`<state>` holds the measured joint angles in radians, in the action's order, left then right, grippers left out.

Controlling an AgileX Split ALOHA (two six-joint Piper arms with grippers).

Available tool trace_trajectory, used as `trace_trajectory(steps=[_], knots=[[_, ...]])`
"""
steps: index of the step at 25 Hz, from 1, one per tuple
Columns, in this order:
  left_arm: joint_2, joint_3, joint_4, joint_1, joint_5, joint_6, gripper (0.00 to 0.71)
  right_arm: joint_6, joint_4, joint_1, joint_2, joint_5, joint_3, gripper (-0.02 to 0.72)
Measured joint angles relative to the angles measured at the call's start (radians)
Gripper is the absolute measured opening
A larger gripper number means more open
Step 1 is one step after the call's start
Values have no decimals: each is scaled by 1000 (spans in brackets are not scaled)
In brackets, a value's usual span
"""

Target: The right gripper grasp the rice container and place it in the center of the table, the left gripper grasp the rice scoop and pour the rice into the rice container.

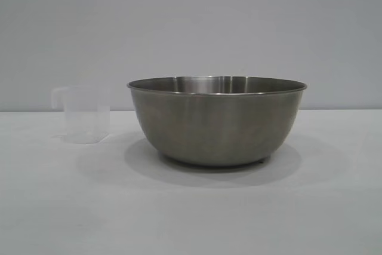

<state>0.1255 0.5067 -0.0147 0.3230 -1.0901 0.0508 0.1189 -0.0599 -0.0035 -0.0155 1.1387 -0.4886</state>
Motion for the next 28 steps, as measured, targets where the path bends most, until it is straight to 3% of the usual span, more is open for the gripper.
trace_trajectory(steps=[6, 8, 14, 18, 28], knots=[[0, 0, 0, -17, 0, 0, 460, 0, 0, 0, 0, 0, 0, 206], [0, 0, 0, -57, 0, 0, 460, 0, 0, 0, 0, 0, 0, 206], [-2, 0, 0, -261, 0, 0, 460, 0, 0, 0, 0, 0, 0, 206], [-41, 0, 0, -330, 0, 0, 460, 0, 0, 0, 0, 0, 0, 206], [-142, 0, 0, -343, -5, 0, 460, 0, 0, 0, 0, 0, 0, 206]])
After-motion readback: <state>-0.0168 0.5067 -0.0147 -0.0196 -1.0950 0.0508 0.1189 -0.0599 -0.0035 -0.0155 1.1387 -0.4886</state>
